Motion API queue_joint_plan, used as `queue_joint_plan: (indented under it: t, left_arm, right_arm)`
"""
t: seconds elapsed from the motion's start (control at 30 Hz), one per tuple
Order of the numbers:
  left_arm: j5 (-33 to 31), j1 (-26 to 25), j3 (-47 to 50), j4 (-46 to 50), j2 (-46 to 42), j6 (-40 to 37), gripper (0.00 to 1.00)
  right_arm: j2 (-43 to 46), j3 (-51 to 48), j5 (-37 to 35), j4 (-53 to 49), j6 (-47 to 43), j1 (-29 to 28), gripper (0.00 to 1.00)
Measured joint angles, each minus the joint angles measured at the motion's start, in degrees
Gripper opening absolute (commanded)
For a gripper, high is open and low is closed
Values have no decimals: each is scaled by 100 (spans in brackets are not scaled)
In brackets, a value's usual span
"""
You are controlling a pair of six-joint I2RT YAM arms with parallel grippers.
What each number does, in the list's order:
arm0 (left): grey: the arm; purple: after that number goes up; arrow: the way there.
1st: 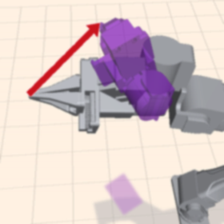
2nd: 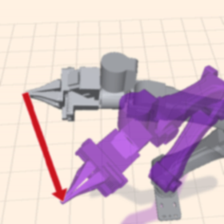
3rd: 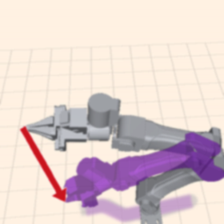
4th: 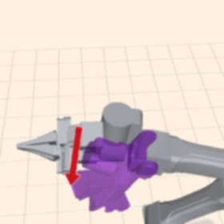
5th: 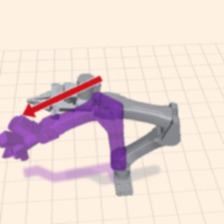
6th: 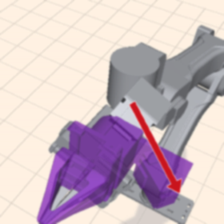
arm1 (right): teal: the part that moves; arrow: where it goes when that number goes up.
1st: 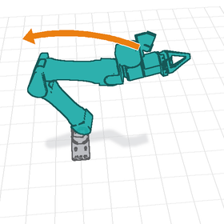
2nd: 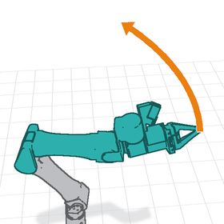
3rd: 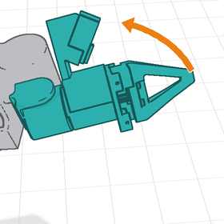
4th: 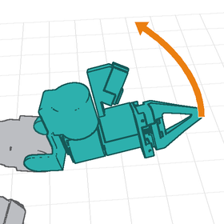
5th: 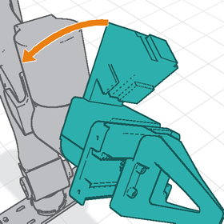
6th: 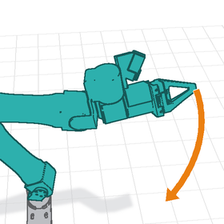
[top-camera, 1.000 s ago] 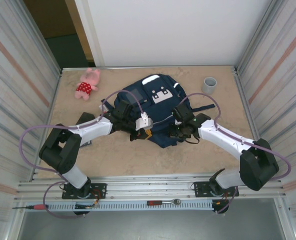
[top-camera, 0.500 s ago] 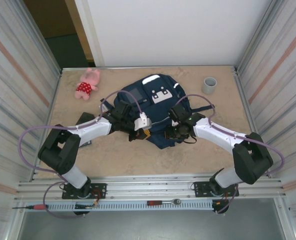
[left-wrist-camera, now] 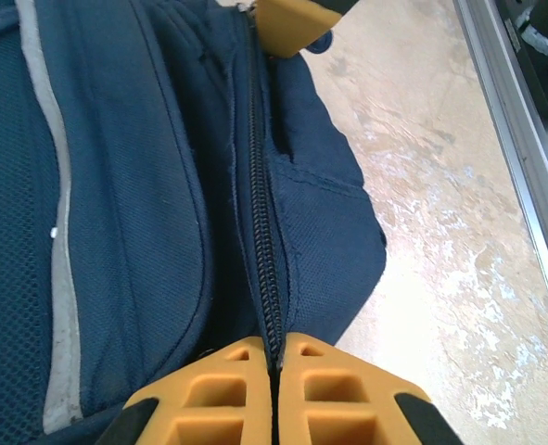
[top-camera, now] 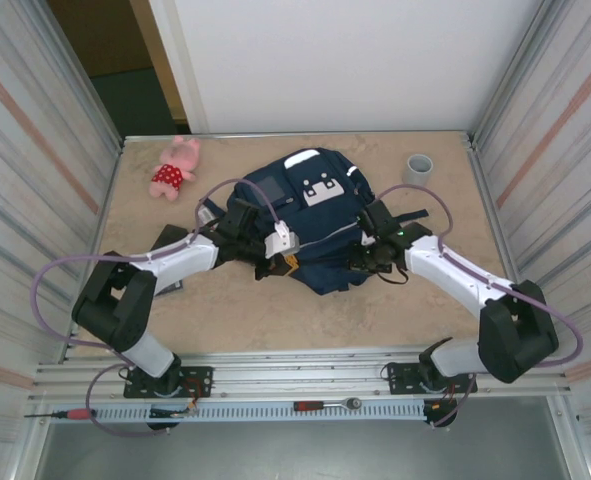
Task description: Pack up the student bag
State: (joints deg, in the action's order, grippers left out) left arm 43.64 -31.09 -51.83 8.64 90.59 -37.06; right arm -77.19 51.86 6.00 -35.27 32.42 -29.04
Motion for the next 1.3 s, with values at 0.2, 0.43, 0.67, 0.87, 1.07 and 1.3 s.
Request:
queue_joint_plan:
  t: [0.2, 0.43, 0.67, 0.87, 1.07, 1.3]
  left_arm:
    - [2, 72, -24, 122, -26, 157, 30]
    - [-299, 282, -22, 96, -492, 2417, 60]
    - [-1683, 289, 42, 573, -1016, 5840, 63]
    - [-2065, 286, 824, 584, -1034, 8067, 63]
    - [-2236, 273, 1222, 221, -898, 9280, 55]
    - [-2238, 225, 1086, -321, -284, 9711, 7]
  right_arm:
    - [83, -90, 245, 13, -140, -35, 0]
    - [-20, -146, 186, 44, -92, -509, 0]
    - [-219, -144, 24, 68, 13, -826, 0]
    - [-267, -140, -35, 85, 35, -1019, 0]
    - [-273, -140, -39, 153, 151, -1213, 0]
    - [-275, -140, -35, 341, 306, -1499, 0]
